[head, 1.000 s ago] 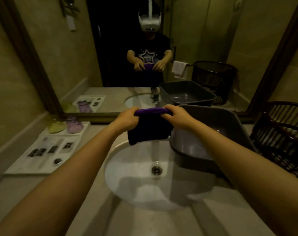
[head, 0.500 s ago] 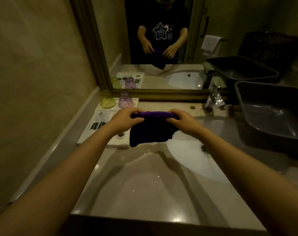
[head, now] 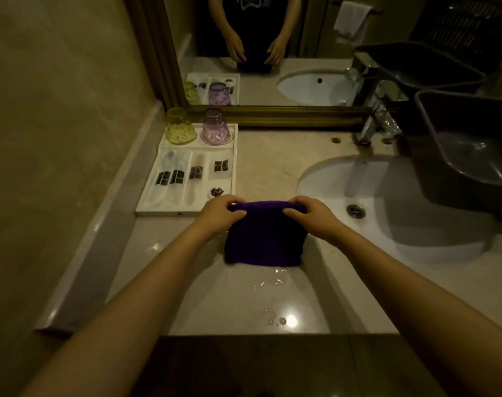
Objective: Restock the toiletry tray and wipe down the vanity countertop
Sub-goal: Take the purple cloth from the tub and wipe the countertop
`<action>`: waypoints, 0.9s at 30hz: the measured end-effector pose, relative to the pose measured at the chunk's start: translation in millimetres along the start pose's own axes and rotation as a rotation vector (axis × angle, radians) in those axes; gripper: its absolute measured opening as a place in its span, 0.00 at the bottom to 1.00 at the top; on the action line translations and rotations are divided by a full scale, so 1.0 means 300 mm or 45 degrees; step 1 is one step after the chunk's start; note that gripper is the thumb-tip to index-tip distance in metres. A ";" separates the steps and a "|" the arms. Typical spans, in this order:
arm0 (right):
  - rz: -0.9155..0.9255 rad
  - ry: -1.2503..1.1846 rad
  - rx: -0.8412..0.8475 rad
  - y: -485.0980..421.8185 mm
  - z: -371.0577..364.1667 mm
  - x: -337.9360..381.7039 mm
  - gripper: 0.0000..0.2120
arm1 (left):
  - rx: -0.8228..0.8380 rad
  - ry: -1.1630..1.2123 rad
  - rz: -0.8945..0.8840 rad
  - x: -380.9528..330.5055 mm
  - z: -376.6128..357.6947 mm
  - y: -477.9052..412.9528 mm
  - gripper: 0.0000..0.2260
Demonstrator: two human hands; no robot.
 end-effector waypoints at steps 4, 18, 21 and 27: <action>-0.148 0.645 -0.166 -0.057 -0.055 -0.042 0.20 | -0.222 -0.140 0.027 0.084 0.012 -0.011 0.12; 0.283 0.990 0.198 -0.046 -0.347 -0.051 0.26 | -0.453 -0.921 0.123 0.412 0.043 0.134 0.23; 0.291 1.013 0.193 0.032 -0.373 -0.077 0.26 | -0.429 -0.998 0.185 0.438 0.039 0.128 0.27; 0.119 0.943 0.013 -0.036 -0.294 -0.101 0.27 | -0.426 -1.040 0.253 0.453 0.035 0.122 0.28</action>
Point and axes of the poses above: each hand's wrist, its own y-axis away from the middle knuckle, its own z-axis out of the back of the hand, x = y × z, the point moved 4 cm from there along -y, towards the middle knuckle, and after that the axes turned 12 degrees about x, right-handed, at the moved point
